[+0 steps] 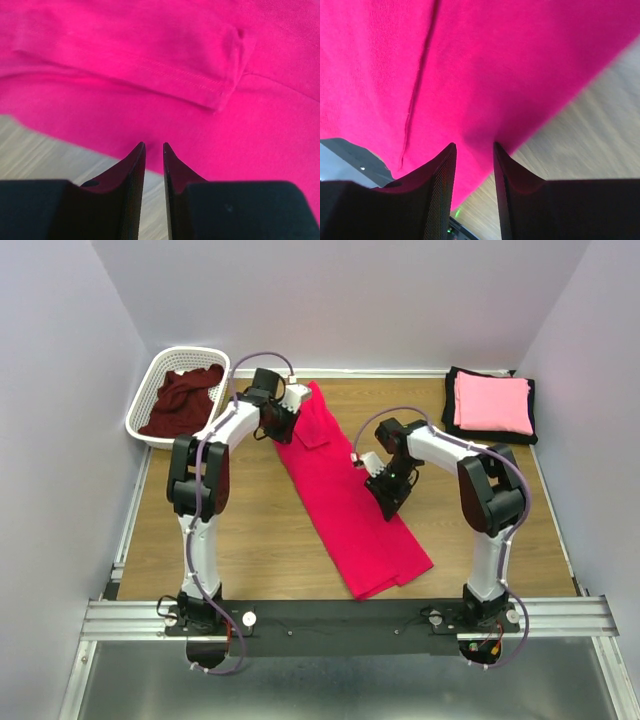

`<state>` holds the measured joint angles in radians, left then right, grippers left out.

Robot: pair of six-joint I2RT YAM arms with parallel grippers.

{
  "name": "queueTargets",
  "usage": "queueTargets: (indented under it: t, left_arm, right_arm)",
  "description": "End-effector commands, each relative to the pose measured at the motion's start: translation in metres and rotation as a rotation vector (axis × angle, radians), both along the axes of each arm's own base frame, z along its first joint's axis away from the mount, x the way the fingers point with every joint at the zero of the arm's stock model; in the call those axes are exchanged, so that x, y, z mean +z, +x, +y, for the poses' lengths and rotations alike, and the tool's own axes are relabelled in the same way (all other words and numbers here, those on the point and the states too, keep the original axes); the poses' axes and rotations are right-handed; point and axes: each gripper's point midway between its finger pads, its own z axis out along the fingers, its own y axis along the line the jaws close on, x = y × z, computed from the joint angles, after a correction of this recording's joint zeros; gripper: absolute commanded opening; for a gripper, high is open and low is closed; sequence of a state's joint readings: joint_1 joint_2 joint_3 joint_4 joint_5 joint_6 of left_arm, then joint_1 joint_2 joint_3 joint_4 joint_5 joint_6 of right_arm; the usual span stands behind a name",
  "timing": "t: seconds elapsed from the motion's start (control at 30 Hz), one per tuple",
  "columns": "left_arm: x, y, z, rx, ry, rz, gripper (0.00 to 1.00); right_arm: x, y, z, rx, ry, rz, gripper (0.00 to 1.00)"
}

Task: Fold and stack the t-shirts
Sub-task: Fold the tshirt

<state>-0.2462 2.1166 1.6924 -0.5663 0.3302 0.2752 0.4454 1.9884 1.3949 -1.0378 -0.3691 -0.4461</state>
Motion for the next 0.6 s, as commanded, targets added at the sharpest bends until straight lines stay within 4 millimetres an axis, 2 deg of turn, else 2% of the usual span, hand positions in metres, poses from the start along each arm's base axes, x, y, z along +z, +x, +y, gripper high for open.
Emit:
queueTargets:
  t: [0.0,0.17,0.2,0.27,0.3,0.37,0.4,0.43,0.47,0.5,0.53,0.57]
  left_arm:
    - [-0.024,0.005,-0.018,-0.017,-0.021,0.051,0.28]
    - [-0.059,0.022,-0.033,-0.027,-0.019,0.106,0.24]
    - [-0.063,0.037,-0.040,-0.033,-0.029,0.092,0.24]
    - [-0.062,0.051,-0.045,-0.031,-0.039,0.081,0.24]
    - [-0.052,0.071,-0.052,-0.033,-0.055,0.031,0.24]
    - [-0.036,0.091,-0.058,-0.045,-0.074,-0.032,0.29]
    - [-0.015,0.108,-0.063,-0.049,-0.092,-0.102,0.31]
    - [0.002,0.118,-0.065,-0.050,-0.110,-0.159,0.38]
    - [0.017,0.123,-0.067,-0.057,-0.125,-0.199,0.42]
    - [0.043,0.124,-0.069,-0.060,-0.142,-0.248,0.45]
    - [0.058,0.125,-0.069,-0.061,-0.151,-0.281,0.48]
    - [0.090,0.126,-0.064,-0.048,-0.172,-0.345,0.52]
  right_arm:
    - [-0.011,-0.020,0.018,0.014,0.042,0.070,0.42]
    - [-0.010,-0.043,0.039,-0.035,0.121,0.187,0.42]
    - [-0.004,-0.047,0.048,-0.044,0.171,0.220,0.43]
    - [0.008,-0.044,0.060,-0.053,0.229,0.224,0.44]
    - [0.019,-0.041,0.067,-0.052,0.279,0.217,0.46]
    - [0.033,-0.029,0.075,-0.055,0.328,0.183,0.47]
    - [0.046,-0.015,0.083,-0.058,0.366,0.141,0.47]
    - [0.055,-0.003,0.085,-0.073,0.391,0.115,0.47]
    - [0.061,0.008,0.087,-0.085,0.410,0.094,0.48]
    - [0.078,0.027,0.093,-0.094,0.457,0.044,0.48]
    - [0.081,0.040,0.093,-0.110,0.471,0.026,0.48]
    - [0.087,0.059,0.091,-0.155,0.492,-0.008,0.48]
